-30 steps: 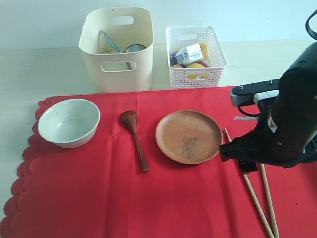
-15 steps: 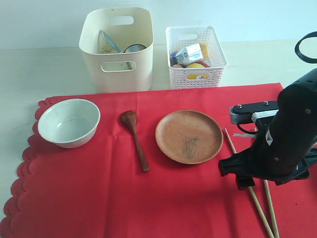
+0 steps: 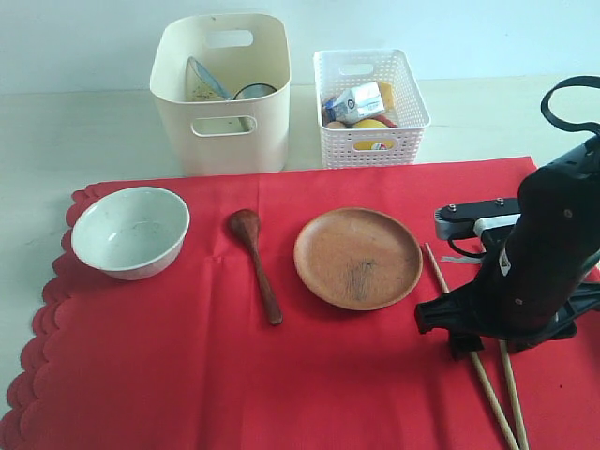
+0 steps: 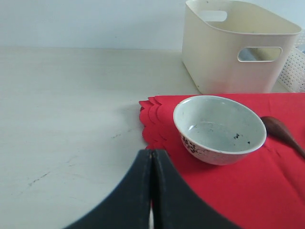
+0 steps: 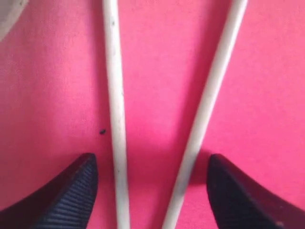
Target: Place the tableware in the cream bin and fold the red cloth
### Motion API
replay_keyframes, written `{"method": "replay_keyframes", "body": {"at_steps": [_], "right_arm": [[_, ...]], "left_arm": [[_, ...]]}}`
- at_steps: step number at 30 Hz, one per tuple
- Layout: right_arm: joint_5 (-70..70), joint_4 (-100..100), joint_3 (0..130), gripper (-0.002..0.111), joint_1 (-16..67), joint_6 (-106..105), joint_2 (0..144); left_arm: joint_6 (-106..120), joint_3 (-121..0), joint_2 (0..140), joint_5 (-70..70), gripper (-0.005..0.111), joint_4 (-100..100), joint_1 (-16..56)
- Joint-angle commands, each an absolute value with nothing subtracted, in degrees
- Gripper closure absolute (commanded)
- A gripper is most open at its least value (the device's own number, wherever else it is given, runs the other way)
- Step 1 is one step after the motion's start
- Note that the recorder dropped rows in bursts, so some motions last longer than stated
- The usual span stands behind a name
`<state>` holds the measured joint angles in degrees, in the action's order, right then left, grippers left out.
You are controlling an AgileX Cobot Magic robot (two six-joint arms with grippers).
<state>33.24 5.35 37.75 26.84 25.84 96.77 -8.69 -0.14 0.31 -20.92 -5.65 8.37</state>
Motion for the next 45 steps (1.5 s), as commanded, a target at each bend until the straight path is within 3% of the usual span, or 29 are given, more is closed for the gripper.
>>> {"method": "replay_keyframes", "body": {"at_steps": [1, 5, 18, 36, 41, 45], "right_arm": [[31.11, 1.44, 37.58, 0.049, 26.50, 20.04, 96.86], [30.67, -0.33, 37.58, 0.055, 26.50, 17.59, 96.86], [30.43, 0.00, 37.58, 0.092, 26.50, 17.59, 96.86], [30.22, 0.00, 37.58, 0.093, 26.50, 17.59, 96.86], [30.22, 1.97, 37.58, 0.108, 26.50, 17.59, 96.86], [30.73, 2.56, 37.58, 0.108, 26.50, 17.59, 95.23]], "left_arm": [[-9.03, 0.00, 0.00, -20.41, 0.107, -5.34, 8.69], [-9.03, 0.00, 0.00, -20.41, 0.107, -5.34, 8.69], [-9.03, 0.00, 0.00, -20.41, 0.107, -5.34, 8.69], [-9.03, 0.00, 0.00, -20.41, 0.107, -5.34, 8.69], [-9.03, 0.00, 0.00, -20.41, 0.107, -5.34, 8.69], [-9.03, 0.00, 0.00, -20.41, 0.107, -5.34, 8.69]]}}
